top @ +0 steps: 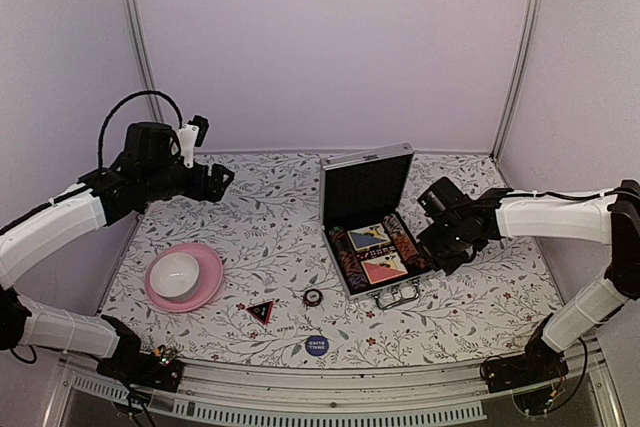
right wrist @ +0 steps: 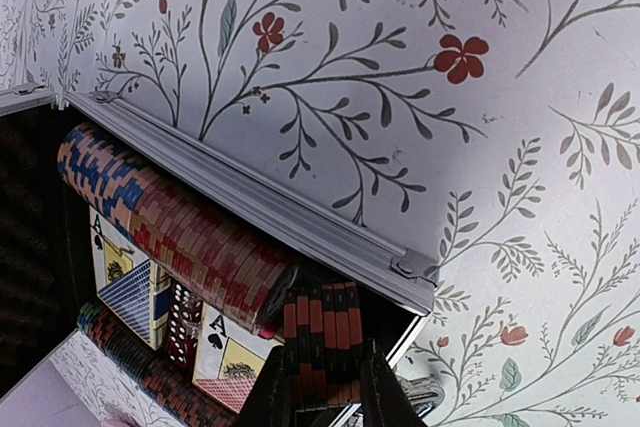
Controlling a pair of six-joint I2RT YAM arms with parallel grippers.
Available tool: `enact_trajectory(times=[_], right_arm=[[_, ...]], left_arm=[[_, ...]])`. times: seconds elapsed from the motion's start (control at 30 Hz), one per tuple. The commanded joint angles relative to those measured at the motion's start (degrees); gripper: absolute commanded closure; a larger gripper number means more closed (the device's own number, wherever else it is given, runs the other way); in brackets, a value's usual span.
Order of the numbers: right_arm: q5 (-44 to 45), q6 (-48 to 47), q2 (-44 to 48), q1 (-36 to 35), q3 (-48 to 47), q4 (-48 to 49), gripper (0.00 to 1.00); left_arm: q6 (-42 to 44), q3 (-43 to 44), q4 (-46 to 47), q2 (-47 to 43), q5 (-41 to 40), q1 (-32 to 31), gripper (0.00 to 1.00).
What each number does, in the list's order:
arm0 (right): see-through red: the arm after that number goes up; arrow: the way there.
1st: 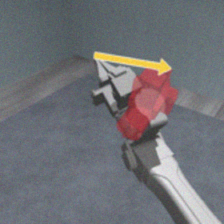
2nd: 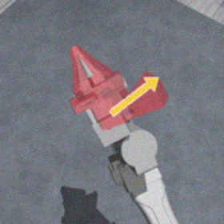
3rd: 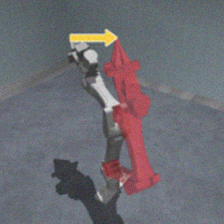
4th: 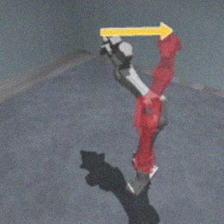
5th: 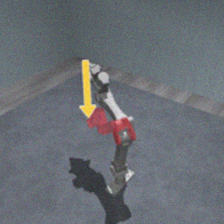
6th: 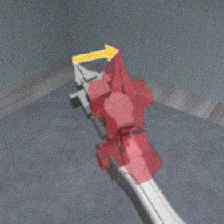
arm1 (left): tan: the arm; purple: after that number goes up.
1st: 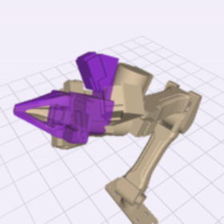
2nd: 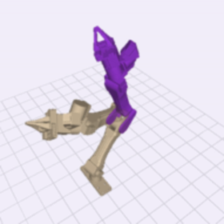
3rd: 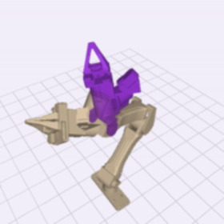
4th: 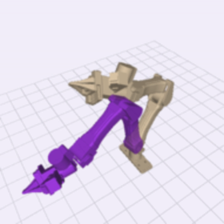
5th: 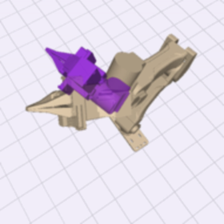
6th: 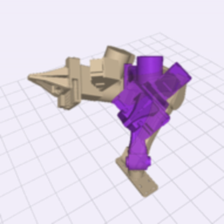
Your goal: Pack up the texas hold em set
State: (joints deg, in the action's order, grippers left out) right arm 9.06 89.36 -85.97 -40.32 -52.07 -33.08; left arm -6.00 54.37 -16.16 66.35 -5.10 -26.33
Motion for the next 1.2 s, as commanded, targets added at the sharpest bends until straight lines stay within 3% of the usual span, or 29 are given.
enact_trajectory(times=[0.0, 0.27, 0.53, 0.83, 1.17], right_arm=[[1.6, 0.8, -2.2, 0.6, -3.2, -1.4, 0.99], [-3.2, 0.8, -4.6, 0.5, -4.1, 0.4, 0.98], [-2.7, 2.2, -3.7, 0.5, -2.3, 2.4, 0.97], [-1.8, 2.7, -2.8, 0.5, -1.9, 3.0, 0.7], [-1.5, 3.1, -1.7, 0.5, -1.5, 3.2, 0.66]], left_arm=[[0.6, -0.8, 0.4, -0.2, 0.8, 0.8, 0.03], [0.6, -0.7, 0.3, 0.4, 1.2, 0.8, 0.03], [0.6, -0.8, 0.3, 0.4, 1.8, 0.8, 0.03], [0.6, -0.9, 0.2, 0.4, 2.3, 0.8, 0.03], [0.6, -0.9, 0.1, 0.4, 3.0, 0.7, 0.03]])
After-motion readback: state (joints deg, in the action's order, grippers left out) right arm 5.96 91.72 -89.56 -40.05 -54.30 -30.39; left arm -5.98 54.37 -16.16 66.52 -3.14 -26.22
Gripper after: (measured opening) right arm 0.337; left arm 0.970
